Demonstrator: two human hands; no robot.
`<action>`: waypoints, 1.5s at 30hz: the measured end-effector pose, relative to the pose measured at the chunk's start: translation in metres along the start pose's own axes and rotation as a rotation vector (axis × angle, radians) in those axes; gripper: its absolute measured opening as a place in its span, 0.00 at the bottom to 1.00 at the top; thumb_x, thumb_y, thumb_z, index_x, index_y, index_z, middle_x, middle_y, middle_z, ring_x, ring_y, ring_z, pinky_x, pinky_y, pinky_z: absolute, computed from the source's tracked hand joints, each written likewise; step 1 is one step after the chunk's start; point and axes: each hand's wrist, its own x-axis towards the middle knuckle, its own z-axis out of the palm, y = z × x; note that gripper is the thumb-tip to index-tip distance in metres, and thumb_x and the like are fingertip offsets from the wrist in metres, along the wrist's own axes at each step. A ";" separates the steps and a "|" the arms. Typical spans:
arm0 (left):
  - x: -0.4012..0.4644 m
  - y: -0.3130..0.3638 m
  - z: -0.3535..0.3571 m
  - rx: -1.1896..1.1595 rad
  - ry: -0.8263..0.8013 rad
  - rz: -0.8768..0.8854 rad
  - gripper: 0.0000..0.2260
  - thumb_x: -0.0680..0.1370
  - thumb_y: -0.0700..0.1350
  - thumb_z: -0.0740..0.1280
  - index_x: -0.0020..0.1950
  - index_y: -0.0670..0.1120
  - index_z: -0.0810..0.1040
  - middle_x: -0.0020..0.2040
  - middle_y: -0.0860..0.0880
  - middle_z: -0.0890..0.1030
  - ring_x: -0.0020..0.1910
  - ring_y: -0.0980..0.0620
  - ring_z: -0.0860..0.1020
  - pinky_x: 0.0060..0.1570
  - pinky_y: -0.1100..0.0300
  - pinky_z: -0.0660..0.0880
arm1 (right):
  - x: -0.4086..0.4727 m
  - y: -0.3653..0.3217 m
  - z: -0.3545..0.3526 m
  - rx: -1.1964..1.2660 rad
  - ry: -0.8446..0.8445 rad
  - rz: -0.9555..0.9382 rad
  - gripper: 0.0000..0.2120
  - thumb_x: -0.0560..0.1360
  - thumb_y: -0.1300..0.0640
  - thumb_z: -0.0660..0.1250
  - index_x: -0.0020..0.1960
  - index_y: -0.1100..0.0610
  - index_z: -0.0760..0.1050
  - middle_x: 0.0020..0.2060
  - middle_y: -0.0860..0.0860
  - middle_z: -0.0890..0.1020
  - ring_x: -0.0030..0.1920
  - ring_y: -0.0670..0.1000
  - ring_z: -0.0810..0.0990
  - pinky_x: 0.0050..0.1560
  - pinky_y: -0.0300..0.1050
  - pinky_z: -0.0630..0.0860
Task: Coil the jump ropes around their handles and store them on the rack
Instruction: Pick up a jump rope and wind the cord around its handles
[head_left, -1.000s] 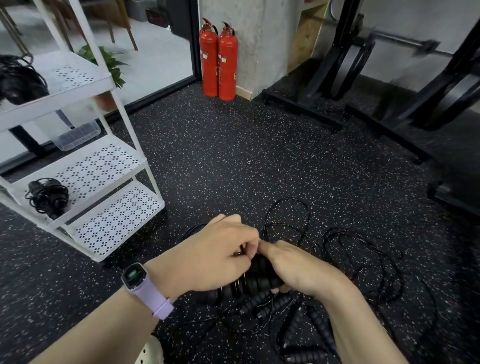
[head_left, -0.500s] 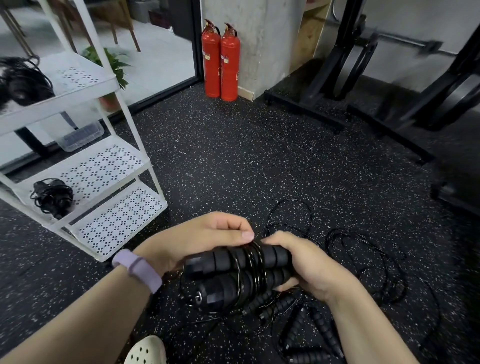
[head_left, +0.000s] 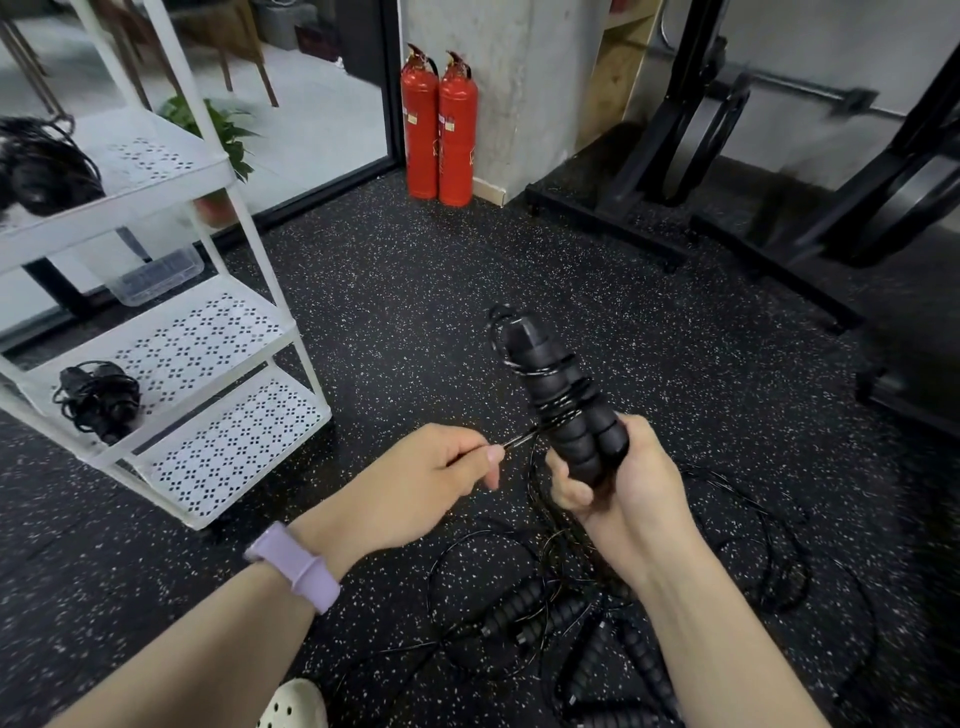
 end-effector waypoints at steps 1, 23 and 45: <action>-0.001 -0.001 0.001 0.061 -0.002 0.014 0.14 0.84 0.57 0.60 0.45 0.56 0.81 0.28 0.55 0.69 0.27 0.53 0.64 0.27 0.60 0.63 | 0.001 -0.001 -0.001 -0.024 0.063 -0.007 0.17 0.83 0.53 0.52 0.47 0.62 0.75 0.31 0.59 0.74 0.24 0.51 0.65 0.26 0.43 0.62; -0.009 0.000 -0.008 0.506 0.204 0.293 0.14 0.75 0.66 0.65 0.45 0.59 0.84 0.36 0.59 0.74 0.39 0.61 0.74 0.32 0.69 0.64 | 0.000 0.023 -0.006 -1.321 0.074 -0.150 0.12 0.87 0.47 0.52 0.48 0.50 0.68 0.42 0.51 0.76 0.48 0.59 0.76 0.43 0.54 0.67; 0.000 0.007 -0.017 -0.241 -0.174 0.046 0.08 0.79 0.57 0.71 0.51 0.54 0.84 0.47 0.52 0.86 0.46 0.56 0.83 0.51 0.62 0.78 | -0.012 0.004 -0.010 -0.844 -0.362 -0.214 0.14 0.76 0.50 0.58 0.37 0.59 0.69 0.33 0.52 0.70 0.36 0.49 0.69 0.37 0.40 0.69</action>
